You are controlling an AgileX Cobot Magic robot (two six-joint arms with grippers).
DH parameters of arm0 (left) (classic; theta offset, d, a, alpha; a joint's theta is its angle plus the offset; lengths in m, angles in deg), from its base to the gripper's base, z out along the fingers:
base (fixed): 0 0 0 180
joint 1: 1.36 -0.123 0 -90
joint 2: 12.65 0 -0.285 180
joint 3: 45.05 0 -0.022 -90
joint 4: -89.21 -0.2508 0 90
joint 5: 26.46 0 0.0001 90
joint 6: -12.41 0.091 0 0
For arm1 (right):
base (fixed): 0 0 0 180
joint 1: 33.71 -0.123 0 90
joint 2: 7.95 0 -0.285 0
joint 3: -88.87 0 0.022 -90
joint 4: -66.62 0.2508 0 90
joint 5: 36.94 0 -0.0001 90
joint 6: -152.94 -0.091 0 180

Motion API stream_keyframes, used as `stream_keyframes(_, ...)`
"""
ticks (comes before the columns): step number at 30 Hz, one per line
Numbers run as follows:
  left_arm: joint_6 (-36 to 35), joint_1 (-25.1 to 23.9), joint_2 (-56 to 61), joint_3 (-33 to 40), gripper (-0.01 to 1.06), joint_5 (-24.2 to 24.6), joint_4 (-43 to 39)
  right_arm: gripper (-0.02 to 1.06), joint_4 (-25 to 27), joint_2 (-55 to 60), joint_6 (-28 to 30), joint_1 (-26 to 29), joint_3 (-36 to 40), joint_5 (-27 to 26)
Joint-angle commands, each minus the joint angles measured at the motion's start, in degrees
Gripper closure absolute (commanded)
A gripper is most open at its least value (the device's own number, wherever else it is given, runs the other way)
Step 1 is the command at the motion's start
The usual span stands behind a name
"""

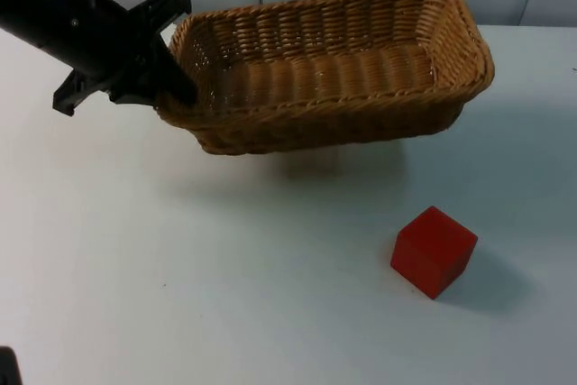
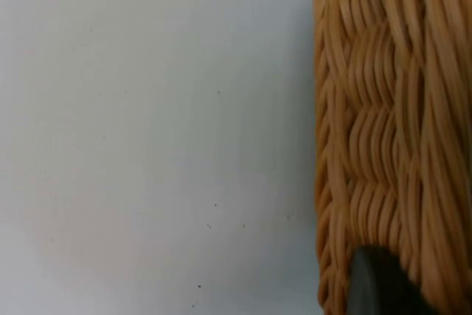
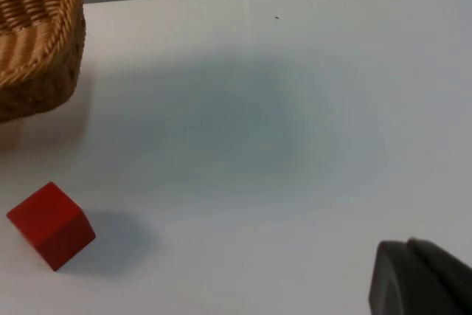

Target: Pick up the basket with the left hand and place the cube into the basket with the right hand.

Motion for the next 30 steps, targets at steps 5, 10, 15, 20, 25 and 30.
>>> stream_keyframes(5, -0.74, 0.14, 0.42, -0.55, 1.05, 1.67, -0.73, 1.05, 0.26, -0.21, 0.27, 0.34, 0.46, -0.66)
stream_keyframes(10, -0.58, 0.14, 0.42, -0.55, 1.05, 2.06, -1.07, 1.05, 0.26, -0.21, 0.27, 0.34, 0.46, -0.66)
stream_keyframes(15, -1.59, 0.14, 0.63, -0.55, 1.05, 2.63, -1.08, 1.05, 0.26, -0.21, 0.27, 0.34, 0.46, -0.66)
stream_keyframes(20, -4.62, 0.14, 1.82, -0.55, 1.05, 1.99, -4.15, 1.05, 0.26, -0.21, 0.27, 0.34, 0.46, -0.66)
stream_keyframes(25, -6.64, 0.14, 4.66, -0.55, 1.05, 0.01, -7.86, 1.05, 0.26, -0.21, 0.27, 0.34, 0.46, -0.66)
stream_keyframes(30, -6.64, 0.14, 5.37, -0.55, 1.05, 0.25, -7.86, 1.05, 0.26, -0.21, 0.27, 0.34, 0.46, -0.66)
